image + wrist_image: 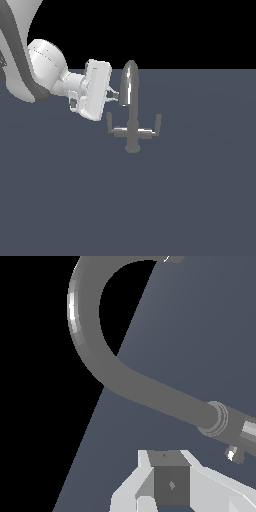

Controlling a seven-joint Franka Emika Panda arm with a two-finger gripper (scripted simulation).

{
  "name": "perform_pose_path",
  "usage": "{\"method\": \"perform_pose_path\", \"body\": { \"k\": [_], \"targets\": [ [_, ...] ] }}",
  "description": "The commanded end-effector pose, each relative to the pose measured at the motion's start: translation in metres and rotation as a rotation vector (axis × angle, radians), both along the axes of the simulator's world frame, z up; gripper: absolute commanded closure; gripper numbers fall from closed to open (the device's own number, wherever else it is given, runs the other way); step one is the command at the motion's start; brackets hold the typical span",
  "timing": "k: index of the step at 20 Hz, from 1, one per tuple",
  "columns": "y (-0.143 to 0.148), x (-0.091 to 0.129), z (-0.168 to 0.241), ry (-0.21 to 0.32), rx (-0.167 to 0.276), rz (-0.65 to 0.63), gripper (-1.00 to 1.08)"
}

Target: Turn on the faucet by rotating a designated handle.

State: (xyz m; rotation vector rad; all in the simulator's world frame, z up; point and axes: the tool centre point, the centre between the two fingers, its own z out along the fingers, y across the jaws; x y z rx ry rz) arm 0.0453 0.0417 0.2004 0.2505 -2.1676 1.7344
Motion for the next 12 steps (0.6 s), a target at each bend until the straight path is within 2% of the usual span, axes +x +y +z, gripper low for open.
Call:
{"method": "perform_pose_path", "body": {
  "k": [1, 7, 12],
  "targets": [
    [0.003, 0.003, -0.013, 0.073, -0.007, 0.026, 1.08],
    [0.010, 0.007, -0.040, 0.229, -0.022, 0.076, 1.08],
    [0.014, 0.009, -0.057, 0.320, -0.031, 0.102, 1.08]
  ]
}}
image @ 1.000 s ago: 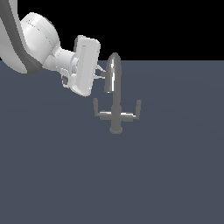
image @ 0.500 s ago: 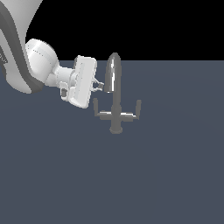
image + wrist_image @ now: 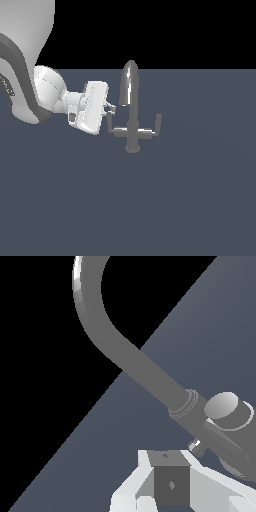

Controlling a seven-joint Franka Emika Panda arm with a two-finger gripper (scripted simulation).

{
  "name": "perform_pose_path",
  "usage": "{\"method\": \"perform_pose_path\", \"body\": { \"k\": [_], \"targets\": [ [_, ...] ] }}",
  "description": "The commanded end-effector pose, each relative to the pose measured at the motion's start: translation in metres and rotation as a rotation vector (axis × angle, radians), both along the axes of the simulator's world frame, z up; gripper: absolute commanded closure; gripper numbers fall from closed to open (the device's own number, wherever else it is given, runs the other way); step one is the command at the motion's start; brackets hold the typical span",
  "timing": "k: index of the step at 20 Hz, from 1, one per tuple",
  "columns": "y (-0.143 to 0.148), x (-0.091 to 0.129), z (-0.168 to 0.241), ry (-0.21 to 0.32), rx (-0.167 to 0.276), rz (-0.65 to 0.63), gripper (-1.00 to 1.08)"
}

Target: Turn on the faucet by rotating a designated handle.

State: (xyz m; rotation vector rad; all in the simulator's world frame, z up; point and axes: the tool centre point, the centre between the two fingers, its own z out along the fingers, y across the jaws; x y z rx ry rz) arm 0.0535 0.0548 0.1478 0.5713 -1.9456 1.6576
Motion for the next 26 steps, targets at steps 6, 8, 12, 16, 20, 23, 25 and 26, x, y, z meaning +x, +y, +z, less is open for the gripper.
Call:
{"method": "perform_pose_path", "body": {
  "k": [6, 8, 12, 16, 20, 23, 25, 26],
  "targets": [
    [0.004, 0.001, -0.016, 0.087, -0.010, 0.024, 1.08],
    [0.004, 0.001, -0.017, 0.096, -0.011, 0.026, 1.08],
    [0.004, 0.001, -0.018, 0.099, -0.011, 0.027, 1.08],
    [0.005, -0.003, -0.016, 0.099, -0.011, 0.027, 1.08],
    [0.006, -0.012, -0.013, 0.099, -0.011, 0.027, 1.08],
    [0.007, -0.020, -0.010, 0.099, -0.011, 0.027, 1.08],
    [0.007, -0.025, -0.008, 0.099, -0.011, 0.027, 1.08],
    [0.008, -0.027, -0.007, 0.099, -0.011, 0.027, 1.08]
  ]
}}
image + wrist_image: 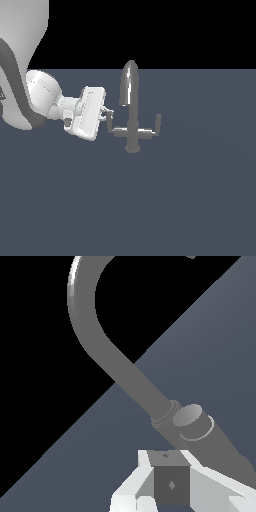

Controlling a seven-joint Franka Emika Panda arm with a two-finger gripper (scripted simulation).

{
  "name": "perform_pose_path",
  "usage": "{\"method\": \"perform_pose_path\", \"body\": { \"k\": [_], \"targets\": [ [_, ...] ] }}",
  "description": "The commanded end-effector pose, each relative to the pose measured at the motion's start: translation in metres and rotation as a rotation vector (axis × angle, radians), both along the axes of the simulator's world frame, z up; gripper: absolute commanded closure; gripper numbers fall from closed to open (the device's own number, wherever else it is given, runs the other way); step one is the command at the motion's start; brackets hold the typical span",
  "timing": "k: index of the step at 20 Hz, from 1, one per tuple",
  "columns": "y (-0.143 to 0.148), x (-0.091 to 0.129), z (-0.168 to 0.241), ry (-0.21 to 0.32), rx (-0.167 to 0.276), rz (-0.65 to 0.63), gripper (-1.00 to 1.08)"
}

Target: Turn on the faucet by rotating a designated handle.

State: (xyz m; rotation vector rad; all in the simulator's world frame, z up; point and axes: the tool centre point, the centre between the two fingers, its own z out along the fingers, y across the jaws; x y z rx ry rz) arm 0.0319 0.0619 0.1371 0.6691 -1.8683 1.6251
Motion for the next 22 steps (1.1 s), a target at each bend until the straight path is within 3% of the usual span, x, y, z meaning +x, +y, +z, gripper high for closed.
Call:
{"method": "perform_pose_path", "body": {
  "k": [1, 8, 22],
  "targets": [
    [0.001, -0.008, 0.004, 0.001, -0.003, -0.004, 1.08],
    [0.002, -0.017, 0.004, 0.003, 0.001, 0.000, 1.08],
    [0.009, -0.064, -0.010, 0.002, -0.003, -0.003, 1.08]
  ]
}}
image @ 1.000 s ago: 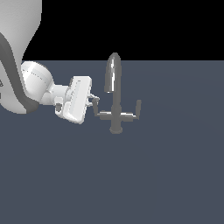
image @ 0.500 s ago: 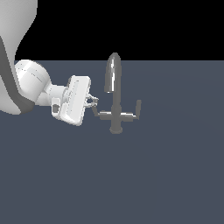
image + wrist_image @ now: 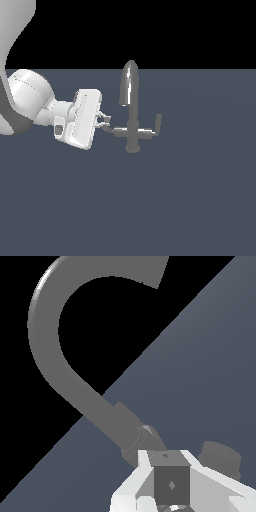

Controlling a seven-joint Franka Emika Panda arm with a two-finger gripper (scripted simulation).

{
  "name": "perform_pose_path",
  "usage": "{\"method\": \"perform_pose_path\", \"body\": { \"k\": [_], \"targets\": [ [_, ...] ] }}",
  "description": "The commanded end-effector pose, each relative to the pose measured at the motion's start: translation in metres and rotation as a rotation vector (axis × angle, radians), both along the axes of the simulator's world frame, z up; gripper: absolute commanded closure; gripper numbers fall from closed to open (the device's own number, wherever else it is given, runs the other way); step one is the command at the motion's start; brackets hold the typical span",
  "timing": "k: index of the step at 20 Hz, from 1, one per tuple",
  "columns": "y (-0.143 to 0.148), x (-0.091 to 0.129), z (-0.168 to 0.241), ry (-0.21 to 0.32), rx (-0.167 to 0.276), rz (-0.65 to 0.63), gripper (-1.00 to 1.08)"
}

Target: Turn on the faucet by rotating a designated handle.

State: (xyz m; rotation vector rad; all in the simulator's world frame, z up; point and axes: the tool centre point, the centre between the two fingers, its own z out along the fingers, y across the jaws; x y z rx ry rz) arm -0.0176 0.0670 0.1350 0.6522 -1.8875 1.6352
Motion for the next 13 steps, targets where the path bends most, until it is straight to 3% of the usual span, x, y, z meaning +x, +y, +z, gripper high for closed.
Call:
{"method": "perform_pose_path", "body": {
  "k": [1, 3, 13],
  "targets": [
    [0.004, -0.018, -0.009, 0.025, -0.006, -0.001, 1.08],
    [0.001, -0.006, -0.001, -0.002, -0.002, -0.003, 1.08],
    [0.007, -0.036, -0.058, 0.025, -0.006, -0.002, 1.08]
  ]
}}
